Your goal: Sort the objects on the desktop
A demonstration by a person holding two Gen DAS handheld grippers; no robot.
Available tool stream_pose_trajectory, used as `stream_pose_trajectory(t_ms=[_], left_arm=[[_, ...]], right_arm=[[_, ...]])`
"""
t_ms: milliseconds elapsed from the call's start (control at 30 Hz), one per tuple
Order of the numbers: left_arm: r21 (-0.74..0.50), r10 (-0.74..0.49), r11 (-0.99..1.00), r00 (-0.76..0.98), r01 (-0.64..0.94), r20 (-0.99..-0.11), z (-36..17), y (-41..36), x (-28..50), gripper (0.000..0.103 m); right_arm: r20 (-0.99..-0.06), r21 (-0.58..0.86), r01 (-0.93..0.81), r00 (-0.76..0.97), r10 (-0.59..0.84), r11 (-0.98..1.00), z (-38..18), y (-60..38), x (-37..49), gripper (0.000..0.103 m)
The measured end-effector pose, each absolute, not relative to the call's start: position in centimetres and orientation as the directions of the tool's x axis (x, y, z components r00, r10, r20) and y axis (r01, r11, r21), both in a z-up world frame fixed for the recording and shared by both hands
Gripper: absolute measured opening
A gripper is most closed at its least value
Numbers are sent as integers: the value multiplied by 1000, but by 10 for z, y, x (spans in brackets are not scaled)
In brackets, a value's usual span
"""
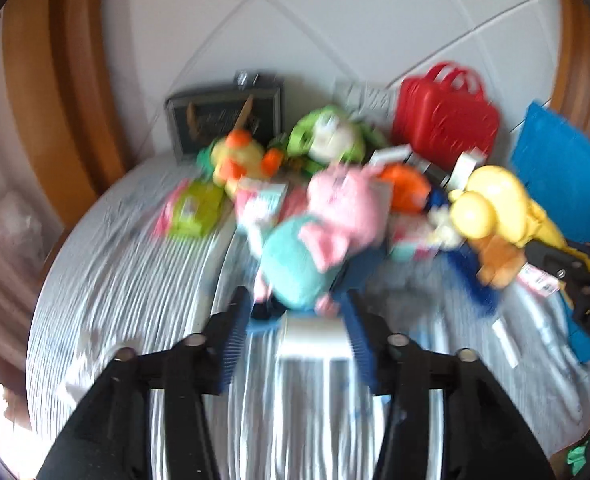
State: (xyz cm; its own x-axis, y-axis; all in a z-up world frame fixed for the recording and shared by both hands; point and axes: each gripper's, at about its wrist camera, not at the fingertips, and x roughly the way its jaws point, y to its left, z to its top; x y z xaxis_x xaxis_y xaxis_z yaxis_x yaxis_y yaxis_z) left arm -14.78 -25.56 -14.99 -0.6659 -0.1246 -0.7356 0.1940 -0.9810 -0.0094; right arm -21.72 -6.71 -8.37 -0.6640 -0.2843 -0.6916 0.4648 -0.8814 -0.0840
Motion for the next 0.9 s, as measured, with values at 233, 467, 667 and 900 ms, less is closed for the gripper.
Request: stream_pose_trajectory(t_ms=[233,467,667,900], left_arm=[[-40,-100,-969,-533,245,-840,-221,-250,-139,55],[10,-88,-988,-519,152,-850,-239,-233,-163,55],[37,-78,-995,-499,92,-863,-251,-244,-168,57],[33,-45,-999,-489,32,-871,-259,-254,-166,58]], right_arm=[[-801,30,461,-520,-297,-887,-176,-31,-226,18],[-840,58,374,-483,-248,-926,-221,-11,-238,19],[-865,45,328,-460,-201,-944,-252,-17,-250,53],[-871,72,333,-438,-222,-940,-257,-31,-212,75]])
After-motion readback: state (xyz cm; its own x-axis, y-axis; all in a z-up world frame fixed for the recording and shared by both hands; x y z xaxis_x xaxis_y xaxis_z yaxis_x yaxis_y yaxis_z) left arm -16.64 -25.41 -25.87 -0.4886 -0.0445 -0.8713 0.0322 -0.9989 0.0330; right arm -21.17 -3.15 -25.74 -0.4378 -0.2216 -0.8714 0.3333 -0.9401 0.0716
